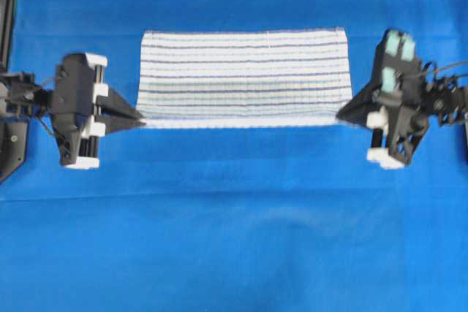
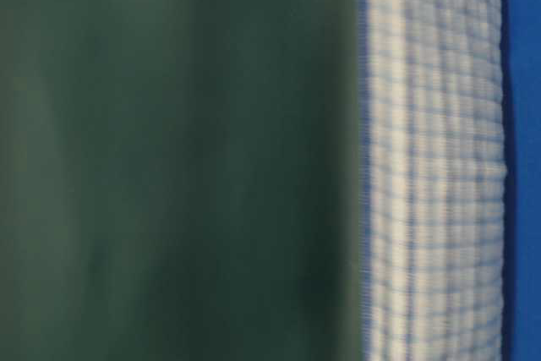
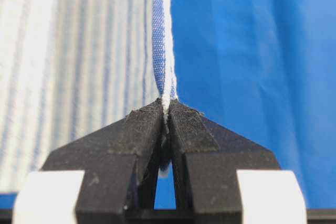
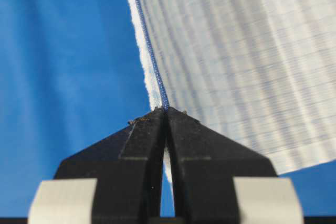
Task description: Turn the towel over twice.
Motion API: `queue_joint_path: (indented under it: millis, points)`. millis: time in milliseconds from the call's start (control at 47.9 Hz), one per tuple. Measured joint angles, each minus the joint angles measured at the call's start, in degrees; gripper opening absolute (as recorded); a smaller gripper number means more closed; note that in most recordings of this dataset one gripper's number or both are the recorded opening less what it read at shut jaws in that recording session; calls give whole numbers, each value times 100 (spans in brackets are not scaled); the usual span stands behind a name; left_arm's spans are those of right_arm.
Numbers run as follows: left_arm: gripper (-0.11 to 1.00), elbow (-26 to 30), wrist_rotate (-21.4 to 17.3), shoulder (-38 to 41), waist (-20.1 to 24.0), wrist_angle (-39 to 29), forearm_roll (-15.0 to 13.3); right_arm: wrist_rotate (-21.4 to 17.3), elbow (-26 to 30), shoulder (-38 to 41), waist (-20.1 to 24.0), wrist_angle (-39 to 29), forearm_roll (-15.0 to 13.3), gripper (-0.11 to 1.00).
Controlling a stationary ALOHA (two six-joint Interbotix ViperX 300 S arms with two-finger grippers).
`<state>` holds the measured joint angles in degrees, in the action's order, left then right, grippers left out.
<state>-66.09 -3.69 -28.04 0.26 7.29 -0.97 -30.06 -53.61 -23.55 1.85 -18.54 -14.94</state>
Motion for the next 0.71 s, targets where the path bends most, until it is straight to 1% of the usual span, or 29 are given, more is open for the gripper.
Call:
queue_joint_path:
  millis: [271,417,563,709]
  points:
    - [2,0,580,686,-606,246,0,-554,0,712,589,396,26,2]
    - [2,0,633,1020,-853,378,0,-721,0,1063,782,633,26,2]
    - [2,18,633,1354,-870,431,0,-729,26,1441,809,888,26,2]
    - [2,123,650,1617,-870,431,0,-729,105,1652,809,932,26,2]
